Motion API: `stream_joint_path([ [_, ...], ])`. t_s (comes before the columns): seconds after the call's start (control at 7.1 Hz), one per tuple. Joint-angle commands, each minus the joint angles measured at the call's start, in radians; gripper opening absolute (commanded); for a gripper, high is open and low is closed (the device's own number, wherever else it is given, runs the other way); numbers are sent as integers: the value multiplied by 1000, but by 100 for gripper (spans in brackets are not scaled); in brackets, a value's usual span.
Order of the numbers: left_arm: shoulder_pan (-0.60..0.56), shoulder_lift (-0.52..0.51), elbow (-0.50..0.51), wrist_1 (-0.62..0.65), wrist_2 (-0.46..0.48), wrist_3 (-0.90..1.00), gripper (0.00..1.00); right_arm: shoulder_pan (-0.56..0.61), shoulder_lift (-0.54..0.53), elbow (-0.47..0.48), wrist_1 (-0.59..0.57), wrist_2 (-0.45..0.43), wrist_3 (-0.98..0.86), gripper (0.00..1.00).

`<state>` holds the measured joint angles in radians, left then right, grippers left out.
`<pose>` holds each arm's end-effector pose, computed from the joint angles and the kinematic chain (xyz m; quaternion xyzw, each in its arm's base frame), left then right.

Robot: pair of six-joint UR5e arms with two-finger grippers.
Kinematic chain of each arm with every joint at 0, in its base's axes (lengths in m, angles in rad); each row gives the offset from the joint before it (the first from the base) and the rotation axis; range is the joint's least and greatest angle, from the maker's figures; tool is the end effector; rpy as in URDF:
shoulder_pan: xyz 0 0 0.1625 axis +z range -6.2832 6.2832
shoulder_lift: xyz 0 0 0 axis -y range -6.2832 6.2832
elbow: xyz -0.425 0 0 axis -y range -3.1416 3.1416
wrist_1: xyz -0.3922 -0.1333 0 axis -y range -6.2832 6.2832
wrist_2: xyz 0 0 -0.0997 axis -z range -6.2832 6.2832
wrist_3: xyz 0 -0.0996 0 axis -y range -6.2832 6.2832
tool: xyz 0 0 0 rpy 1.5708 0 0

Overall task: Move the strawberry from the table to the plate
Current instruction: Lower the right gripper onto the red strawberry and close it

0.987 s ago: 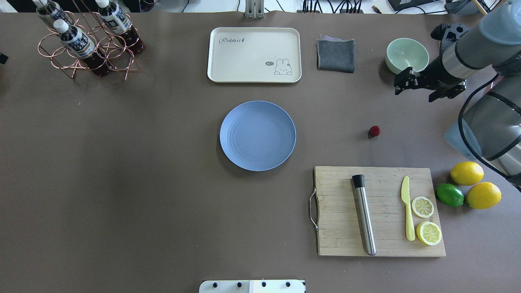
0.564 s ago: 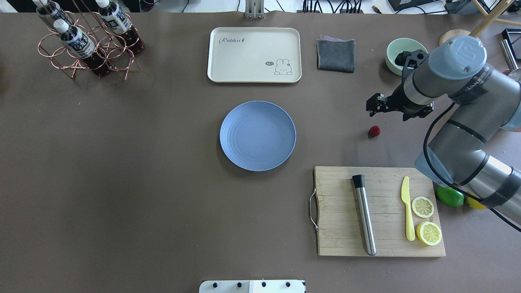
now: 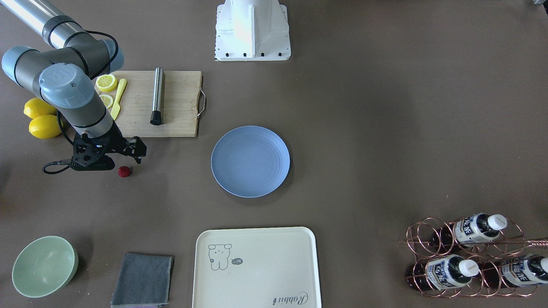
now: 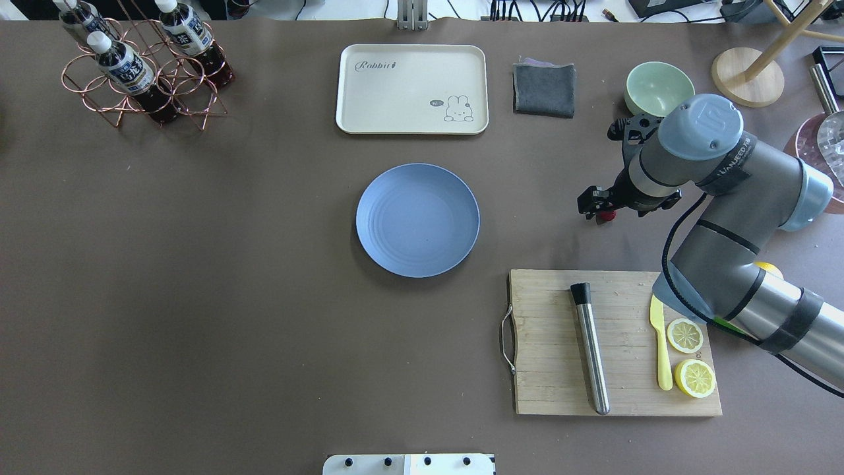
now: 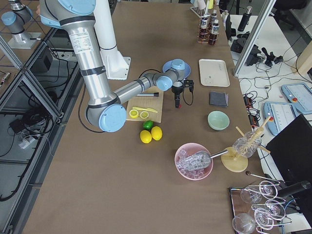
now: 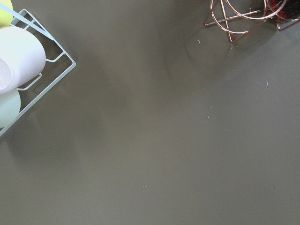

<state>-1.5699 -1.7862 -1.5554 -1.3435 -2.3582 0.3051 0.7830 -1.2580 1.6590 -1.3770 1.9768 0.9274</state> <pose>-0.0622 -0.5730 0.5727 0.0457 0.3811 0.1356 0.9134 -0.3772 -0.5080 0.4337 0.0420 -0.3432 0.0064 0.9383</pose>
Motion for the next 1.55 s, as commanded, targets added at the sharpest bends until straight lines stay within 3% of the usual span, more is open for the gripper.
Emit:
stream_joint_path([
  [0.0,1,14,-2,-3,-1,0,99,21,24,-65,60,5,-12,99],
  [0.14,1,19,-2,-3,-1,0,99,21,25,-105,132,8,-4,99],
  [0.85,2,22,-8,-3,-3,0,99,4,16,-102,145,7,33,91],
  [0.99,2,24,-9,-5,-3,0,99,-4,15,-99,145,5,65,81],
  [1.41,2,25,-9,-5,-3,2,99,-19,15,-94,150,4,103,7],
])
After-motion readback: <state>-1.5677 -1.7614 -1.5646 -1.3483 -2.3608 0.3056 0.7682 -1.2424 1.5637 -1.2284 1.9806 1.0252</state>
